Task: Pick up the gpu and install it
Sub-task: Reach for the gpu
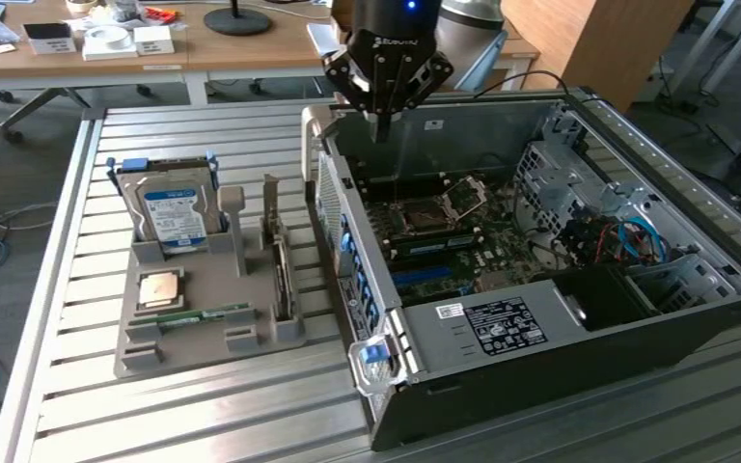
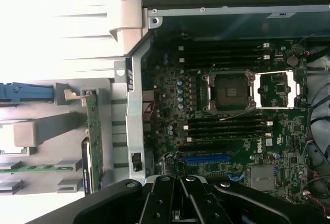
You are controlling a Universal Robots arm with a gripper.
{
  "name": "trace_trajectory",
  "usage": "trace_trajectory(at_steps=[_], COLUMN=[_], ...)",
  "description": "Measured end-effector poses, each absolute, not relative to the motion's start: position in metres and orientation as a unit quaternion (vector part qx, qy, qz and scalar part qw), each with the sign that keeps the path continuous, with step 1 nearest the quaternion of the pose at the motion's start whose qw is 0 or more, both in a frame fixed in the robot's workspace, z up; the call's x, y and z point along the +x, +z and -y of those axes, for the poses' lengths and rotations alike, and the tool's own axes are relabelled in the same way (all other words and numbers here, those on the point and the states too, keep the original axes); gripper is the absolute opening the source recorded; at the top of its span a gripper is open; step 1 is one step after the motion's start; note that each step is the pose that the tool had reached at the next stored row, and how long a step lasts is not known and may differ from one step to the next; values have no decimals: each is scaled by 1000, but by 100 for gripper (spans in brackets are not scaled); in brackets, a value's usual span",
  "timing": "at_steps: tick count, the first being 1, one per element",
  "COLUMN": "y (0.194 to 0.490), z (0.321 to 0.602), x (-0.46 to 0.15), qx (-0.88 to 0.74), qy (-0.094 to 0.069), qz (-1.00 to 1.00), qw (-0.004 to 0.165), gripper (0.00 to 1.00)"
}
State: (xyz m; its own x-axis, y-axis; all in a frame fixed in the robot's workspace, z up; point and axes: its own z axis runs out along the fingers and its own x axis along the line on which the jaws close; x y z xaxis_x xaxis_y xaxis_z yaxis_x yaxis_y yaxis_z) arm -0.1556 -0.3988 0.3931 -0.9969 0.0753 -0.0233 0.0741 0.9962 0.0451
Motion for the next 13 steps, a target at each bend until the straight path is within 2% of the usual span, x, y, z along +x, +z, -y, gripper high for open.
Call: trace_trajectory(at_steps=[13], y=[393], z=[399], x=[-170], qx=[37], qy=[22], qz=[-999], qw=[12], gripper=[11])
